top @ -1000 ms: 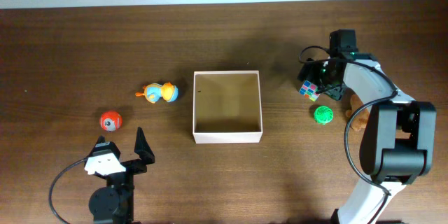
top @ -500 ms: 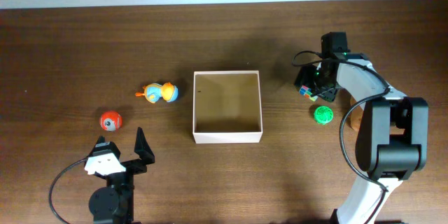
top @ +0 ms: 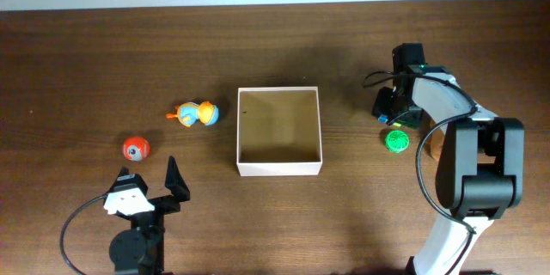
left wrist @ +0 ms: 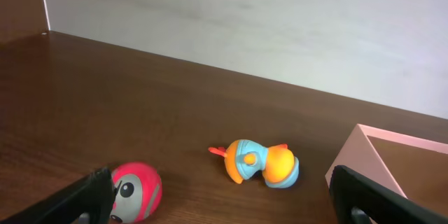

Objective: Pack container
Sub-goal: 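Lower the right gripper and grasp the Rubik's cube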

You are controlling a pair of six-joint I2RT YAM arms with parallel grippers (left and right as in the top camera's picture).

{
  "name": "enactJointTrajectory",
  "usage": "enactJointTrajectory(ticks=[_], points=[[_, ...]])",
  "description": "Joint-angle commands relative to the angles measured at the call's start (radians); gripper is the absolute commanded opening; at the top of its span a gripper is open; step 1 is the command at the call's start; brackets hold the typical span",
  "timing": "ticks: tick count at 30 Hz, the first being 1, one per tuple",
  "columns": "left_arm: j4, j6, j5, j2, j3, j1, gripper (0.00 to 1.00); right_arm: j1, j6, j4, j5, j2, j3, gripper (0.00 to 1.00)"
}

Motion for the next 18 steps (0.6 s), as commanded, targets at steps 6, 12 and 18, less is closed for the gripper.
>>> enactJointTrajectory(ticks=[6, 12, 18], points=[[-0.001, 0.013, 0.014, -0.01, -0.005, 0.004, 0.99, 0.005, -0.093, 0.039, 0.055, 0.027, 0.001, 0.76], [-0.001, 0.013, 0.014, -0.01, -0.005, 0.004, 0.99, 0.005, -0.098, 0.046, 0.0, 0.027, 0.008, 0.76], [-0.001, 0.013, 0.014, -0.01, -0.005, 0.004, 0.99, 0.004, -0.095, 0.007, -0.129, 0.027, 0.016, 0.79]])
